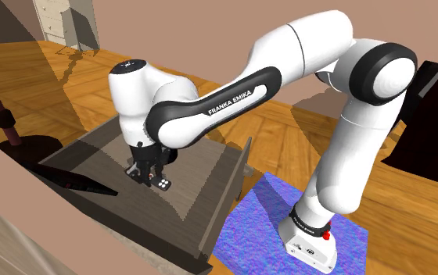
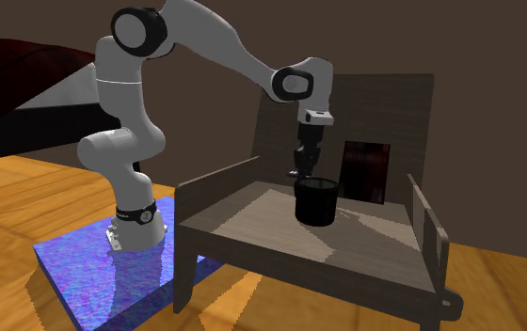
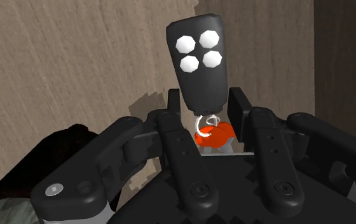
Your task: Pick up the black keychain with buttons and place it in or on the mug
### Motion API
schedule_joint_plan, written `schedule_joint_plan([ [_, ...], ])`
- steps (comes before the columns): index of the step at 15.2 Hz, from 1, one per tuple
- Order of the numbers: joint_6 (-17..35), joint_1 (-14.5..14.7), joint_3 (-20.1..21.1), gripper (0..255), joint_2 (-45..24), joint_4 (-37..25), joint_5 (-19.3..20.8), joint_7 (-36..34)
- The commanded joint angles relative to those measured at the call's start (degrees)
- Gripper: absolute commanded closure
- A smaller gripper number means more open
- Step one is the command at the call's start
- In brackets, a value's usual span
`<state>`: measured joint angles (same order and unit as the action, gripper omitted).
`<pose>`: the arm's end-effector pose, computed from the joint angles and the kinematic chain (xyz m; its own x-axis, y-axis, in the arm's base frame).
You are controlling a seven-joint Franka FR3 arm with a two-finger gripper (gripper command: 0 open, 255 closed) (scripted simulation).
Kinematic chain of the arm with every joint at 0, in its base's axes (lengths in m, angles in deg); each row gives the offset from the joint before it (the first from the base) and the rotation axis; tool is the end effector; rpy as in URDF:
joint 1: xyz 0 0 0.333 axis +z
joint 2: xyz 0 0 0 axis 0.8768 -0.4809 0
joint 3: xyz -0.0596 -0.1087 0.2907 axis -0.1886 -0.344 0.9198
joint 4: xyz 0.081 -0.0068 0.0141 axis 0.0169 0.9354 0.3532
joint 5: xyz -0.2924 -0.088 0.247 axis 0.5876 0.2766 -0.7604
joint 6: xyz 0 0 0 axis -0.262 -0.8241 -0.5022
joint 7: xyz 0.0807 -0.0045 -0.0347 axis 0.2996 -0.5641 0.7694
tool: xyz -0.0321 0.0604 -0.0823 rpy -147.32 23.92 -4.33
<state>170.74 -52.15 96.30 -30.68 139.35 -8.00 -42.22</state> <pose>0.4381 0.3610 0.3979 0.9991 0.0379 -0.0177 0.0398 -0.9919 0.1209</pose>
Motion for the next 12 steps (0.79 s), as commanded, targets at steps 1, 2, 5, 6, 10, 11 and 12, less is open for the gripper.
schedule_joint_plan([
  [1, -1.51, -0.05, 0.10, 255, 0.71, -0.91, -0.53, 0.39],
  [2, -2.20, -0.09, 0.13, 255, 1.03, -1.35, -0.76, 0.59],
  [5, -4.31, -0.18, 0.20, 255, 1.89, -2.78, -1.38, 1.14],
  [6, -5.01, -0.20, 0.21, 255, 2.15, -3.28, -1.56, 1.31],
  [10, -7.88, -0.28, 0.26, 255, 3.07, -5.42, -2.20, 1.94],
  [11, -8.60, -0.30, 0.27, 255, 3.26, -5.98, -2.34, 2.08],
  [12, -9.32, -0.31, 0.28, 255, 3.45, -6.57, -2.47, 2.21],
])
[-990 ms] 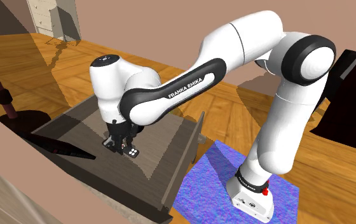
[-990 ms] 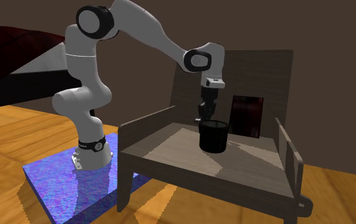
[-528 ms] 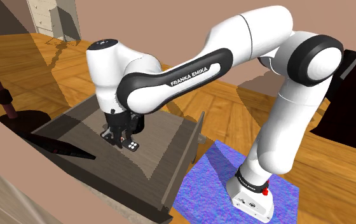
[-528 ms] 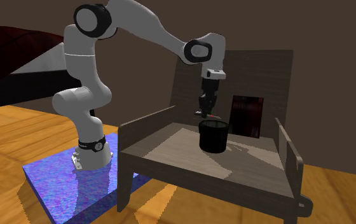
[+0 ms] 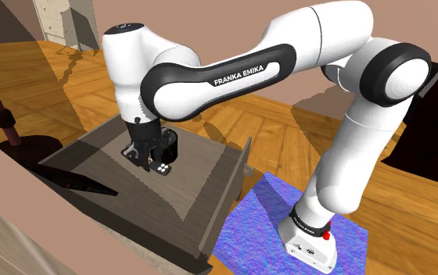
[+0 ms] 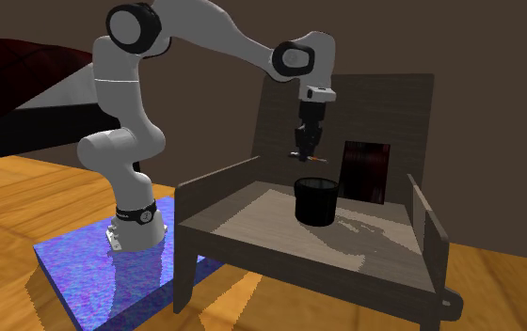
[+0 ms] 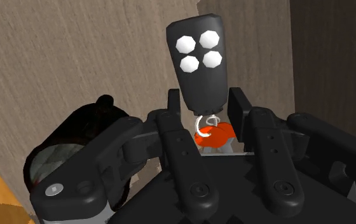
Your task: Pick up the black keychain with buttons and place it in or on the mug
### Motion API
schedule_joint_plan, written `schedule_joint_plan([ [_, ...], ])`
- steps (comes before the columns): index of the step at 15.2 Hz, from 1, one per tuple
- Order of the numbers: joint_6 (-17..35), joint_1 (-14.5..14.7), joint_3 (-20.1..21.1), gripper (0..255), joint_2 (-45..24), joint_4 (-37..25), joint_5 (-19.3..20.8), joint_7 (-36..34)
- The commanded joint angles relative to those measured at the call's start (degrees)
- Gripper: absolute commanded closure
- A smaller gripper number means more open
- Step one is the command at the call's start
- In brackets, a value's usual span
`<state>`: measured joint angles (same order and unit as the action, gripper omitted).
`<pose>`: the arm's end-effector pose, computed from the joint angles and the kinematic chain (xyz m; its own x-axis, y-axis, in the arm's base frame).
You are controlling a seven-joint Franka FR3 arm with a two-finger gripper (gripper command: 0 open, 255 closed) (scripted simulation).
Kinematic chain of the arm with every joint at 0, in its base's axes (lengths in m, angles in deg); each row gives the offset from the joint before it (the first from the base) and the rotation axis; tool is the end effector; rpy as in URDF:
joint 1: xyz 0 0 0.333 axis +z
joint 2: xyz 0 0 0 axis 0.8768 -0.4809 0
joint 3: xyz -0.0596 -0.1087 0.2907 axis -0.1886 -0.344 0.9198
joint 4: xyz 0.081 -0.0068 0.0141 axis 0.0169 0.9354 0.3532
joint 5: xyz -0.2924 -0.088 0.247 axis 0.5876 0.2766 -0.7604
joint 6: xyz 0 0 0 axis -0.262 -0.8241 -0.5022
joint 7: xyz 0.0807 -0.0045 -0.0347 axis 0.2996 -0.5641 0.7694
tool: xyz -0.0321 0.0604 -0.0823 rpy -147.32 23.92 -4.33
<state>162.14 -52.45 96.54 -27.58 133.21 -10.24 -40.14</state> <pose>0.4386 0.3615 0.4618 0.9991 0.0379 -0.0179 0.0398 -0.9919 0.1210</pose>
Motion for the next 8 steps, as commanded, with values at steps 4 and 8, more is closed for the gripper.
schedule_joint_plan([
  [4, -3.66, -0.04, 0.05, 255, 0.94, -2.89, -0.64, 0.61],
  [8, -6.64, -0.04, 0.08, 255, 1.30, -5.59, -0.91, 0.99],
])
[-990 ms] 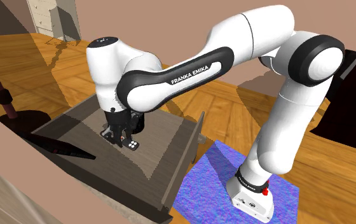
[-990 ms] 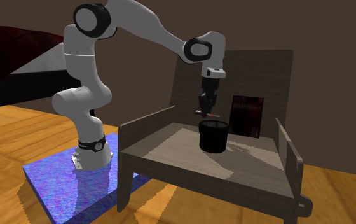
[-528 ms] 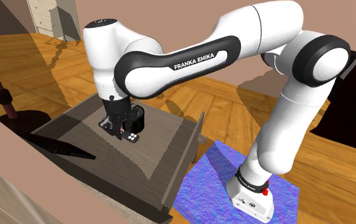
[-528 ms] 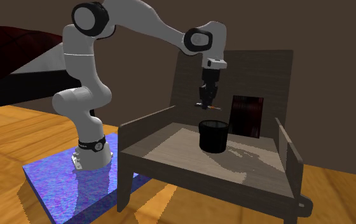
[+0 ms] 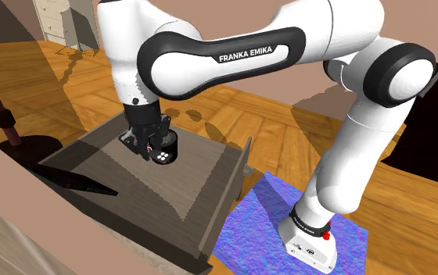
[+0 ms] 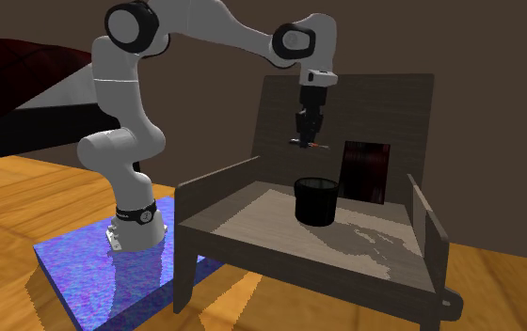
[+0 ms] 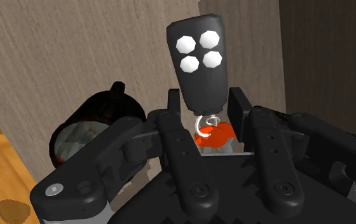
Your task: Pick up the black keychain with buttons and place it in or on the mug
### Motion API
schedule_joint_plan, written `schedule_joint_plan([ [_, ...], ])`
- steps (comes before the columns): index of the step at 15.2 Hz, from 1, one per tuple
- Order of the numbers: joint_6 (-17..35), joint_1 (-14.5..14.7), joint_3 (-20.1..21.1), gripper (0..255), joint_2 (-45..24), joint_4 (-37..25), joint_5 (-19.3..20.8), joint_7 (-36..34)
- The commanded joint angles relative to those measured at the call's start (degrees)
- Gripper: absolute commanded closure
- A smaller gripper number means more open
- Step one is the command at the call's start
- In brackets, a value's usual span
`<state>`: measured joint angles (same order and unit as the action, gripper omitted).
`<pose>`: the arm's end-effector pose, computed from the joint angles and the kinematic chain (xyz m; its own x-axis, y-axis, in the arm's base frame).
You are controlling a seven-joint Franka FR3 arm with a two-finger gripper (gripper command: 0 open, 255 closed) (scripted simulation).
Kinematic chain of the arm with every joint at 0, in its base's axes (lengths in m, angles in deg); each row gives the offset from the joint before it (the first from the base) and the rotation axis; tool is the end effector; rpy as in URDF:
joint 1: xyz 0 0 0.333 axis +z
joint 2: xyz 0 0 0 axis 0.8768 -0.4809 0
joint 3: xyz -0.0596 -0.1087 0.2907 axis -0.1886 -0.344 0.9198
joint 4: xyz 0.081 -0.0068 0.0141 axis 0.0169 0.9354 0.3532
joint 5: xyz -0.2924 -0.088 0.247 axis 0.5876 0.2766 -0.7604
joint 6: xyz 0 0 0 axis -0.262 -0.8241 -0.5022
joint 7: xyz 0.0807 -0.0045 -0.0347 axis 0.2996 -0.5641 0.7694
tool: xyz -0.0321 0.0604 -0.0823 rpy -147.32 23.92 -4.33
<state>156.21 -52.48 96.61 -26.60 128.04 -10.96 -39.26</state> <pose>0.4388 0.3618 0.5043 0.9991 0.0382 -0.0178 0.0400 -0.9919 0.1209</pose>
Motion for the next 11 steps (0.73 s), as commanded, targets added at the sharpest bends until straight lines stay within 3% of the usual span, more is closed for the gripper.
schedule_joint_plan([
  [1, -1.46, -0.01, 0.02, 255, 0.36, -1.13, -0.24, 0.19],
  [7, -5.68, 0.07, 0.09, 255, 0.41, -5.33, -0.33, 0.53],
  [11, -5.11, -2.95, -2.56, 255, 1.68, -4.22, -0.59, 6.22],
])
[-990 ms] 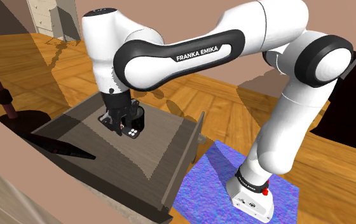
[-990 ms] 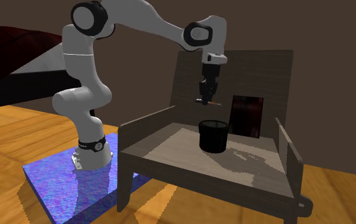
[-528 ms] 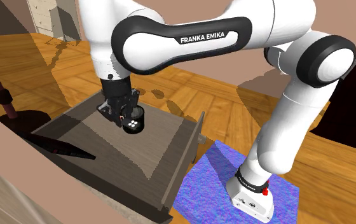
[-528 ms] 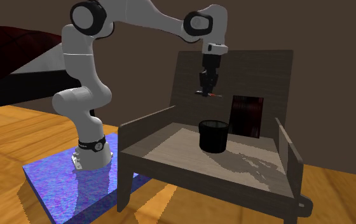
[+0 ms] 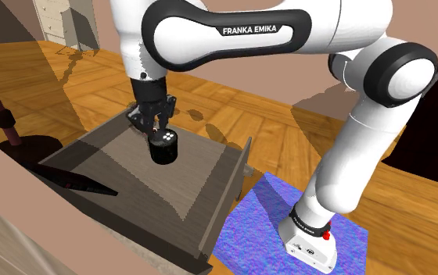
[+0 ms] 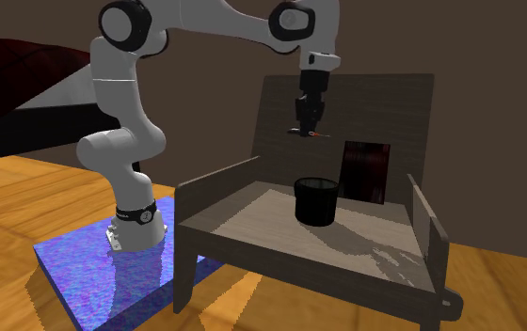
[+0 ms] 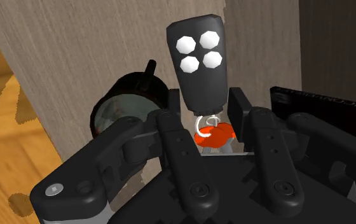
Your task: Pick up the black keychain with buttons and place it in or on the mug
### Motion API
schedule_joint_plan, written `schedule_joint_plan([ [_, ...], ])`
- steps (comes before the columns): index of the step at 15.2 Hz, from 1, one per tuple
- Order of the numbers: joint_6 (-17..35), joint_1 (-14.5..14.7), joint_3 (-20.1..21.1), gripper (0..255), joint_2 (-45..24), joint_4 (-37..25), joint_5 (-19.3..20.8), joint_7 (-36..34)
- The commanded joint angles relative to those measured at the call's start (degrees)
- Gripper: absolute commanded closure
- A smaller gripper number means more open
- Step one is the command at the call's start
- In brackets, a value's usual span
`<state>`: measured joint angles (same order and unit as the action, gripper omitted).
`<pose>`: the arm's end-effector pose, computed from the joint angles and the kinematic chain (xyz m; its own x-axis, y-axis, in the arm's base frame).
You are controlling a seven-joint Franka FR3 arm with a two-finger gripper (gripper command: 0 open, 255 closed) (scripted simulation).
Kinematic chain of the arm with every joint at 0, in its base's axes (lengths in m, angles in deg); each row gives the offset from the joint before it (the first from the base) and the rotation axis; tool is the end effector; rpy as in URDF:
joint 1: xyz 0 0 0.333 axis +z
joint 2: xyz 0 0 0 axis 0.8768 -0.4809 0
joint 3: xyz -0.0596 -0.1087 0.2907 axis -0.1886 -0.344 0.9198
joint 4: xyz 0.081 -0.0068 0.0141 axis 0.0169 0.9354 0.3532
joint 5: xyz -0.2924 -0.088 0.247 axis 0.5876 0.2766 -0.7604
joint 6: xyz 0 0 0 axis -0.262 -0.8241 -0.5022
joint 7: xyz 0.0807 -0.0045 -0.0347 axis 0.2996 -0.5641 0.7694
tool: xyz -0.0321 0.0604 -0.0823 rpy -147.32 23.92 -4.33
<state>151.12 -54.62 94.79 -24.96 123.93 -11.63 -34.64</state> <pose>0.4564 0.3290 0.5447 0.9991 0.0372 -0.0179 0.0391 -0.9919 0.1210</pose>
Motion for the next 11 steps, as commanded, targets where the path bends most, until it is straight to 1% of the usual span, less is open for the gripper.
schedule_joint_plan([
  [1, 0.09, -1.52, -1.41, 255, 0.20, -0.01, 0.10, 2.97],
  [8, 0.50, -6.09, -5.70, 255, -0.45, -1.11, 0.92, 11.73],
  [11, 2.81, -6.13, -5.74, 255, -0.38, 1.26, 0.93, 11.54],
])
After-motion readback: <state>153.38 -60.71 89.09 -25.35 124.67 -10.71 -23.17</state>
